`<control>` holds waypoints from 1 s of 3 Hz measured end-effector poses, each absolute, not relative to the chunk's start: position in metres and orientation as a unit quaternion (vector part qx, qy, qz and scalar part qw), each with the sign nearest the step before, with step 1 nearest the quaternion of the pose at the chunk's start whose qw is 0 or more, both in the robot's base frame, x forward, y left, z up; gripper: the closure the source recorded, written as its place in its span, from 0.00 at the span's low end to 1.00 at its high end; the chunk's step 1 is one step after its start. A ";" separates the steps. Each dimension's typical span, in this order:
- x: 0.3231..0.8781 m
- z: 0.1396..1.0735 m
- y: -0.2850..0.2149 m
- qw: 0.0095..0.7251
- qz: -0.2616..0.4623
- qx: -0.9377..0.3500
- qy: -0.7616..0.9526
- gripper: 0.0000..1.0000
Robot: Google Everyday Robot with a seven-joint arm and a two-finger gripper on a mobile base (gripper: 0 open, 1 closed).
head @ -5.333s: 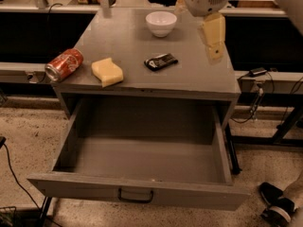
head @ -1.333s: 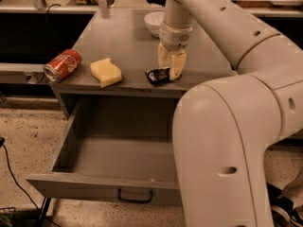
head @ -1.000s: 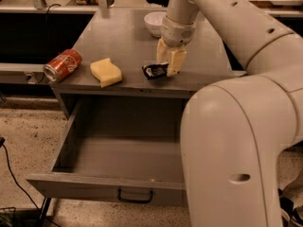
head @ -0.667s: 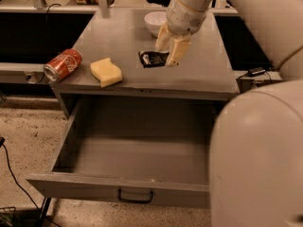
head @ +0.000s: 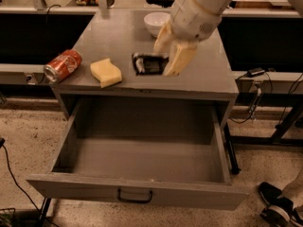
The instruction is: Place rxbar chocolate into top drawer
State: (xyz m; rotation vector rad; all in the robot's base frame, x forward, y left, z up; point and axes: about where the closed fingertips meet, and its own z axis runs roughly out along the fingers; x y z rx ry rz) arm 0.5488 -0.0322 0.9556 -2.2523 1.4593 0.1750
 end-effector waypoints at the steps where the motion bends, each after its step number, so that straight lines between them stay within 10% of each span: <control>1: 0.496 0.930 -0.041 0.209 0.074 -0.801 0.556 1.00; 3: 0.482 0.899 -0.046 0.176 0.090 -0.804 0.561 1.00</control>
Offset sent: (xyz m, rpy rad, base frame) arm -0.0440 -0.0071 -0.0172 -0.0027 0.0316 -0.0482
